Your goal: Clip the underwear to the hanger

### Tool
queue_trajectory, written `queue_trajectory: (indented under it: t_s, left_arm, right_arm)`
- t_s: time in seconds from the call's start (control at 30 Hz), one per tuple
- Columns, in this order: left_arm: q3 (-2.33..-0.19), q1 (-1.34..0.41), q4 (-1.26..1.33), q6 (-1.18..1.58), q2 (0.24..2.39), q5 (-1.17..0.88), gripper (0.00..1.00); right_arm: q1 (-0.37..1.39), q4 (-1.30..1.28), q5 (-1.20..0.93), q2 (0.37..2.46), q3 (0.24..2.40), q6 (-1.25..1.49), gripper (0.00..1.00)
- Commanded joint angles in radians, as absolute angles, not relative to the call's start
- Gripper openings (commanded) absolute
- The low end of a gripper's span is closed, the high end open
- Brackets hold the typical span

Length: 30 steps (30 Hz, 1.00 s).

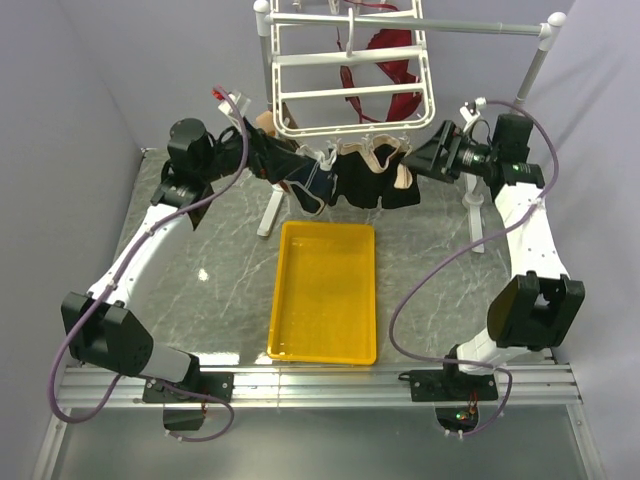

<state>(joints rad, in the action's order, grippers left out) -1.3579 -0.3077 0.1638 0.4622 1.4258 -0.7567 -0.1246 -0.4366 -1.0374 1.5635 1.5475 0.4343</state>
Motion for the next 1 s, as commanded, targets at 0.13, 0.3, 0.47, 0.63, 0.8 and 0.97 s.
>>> queue_trajectory:
  t_s: [0.13,0.3,0.47,0.63,0.8,0.97]
  left_arm:
    - [-1.548,-0.238,-0.29,0.238,1.388,-0.637,0.99]
    - [-1.566,-0.19,-0.436,0.173,1.364,-0.506,0.99]
    - [-1.5,-0.176,-0.492,0.163,1.316,-0.322,0.99]
    - [-1.324,-0.175,-0.457,0.143,1.237,-0.229,1.0]
    - [-1.174,-0.175,-0.422,0.175,1.22,-0.2,0.99]
    - [-1.085,-0.175,-0.387,0.175,1.163,-0.167,0.99]
  right_arm:
    - [-0.17,-0.653,-0.876,1.391,1.531,0.131,1.0]
    - [-0.201,-0.684,-0.816,1.312,1.481,0.061,1.0]
    - [-0.199,-0.628,-0.729,1.2,1.361,0.022,1.0]
    - [-0.192,-0.496,-0.651,1.057,1.171,0.014,1.0]
    - [-0.155,-0.46,-0.623,0.939,1.007,0.009,1.0]
    - [-0.107,-0.417,-0.542,0.833,0.884,-0.029,1.0]
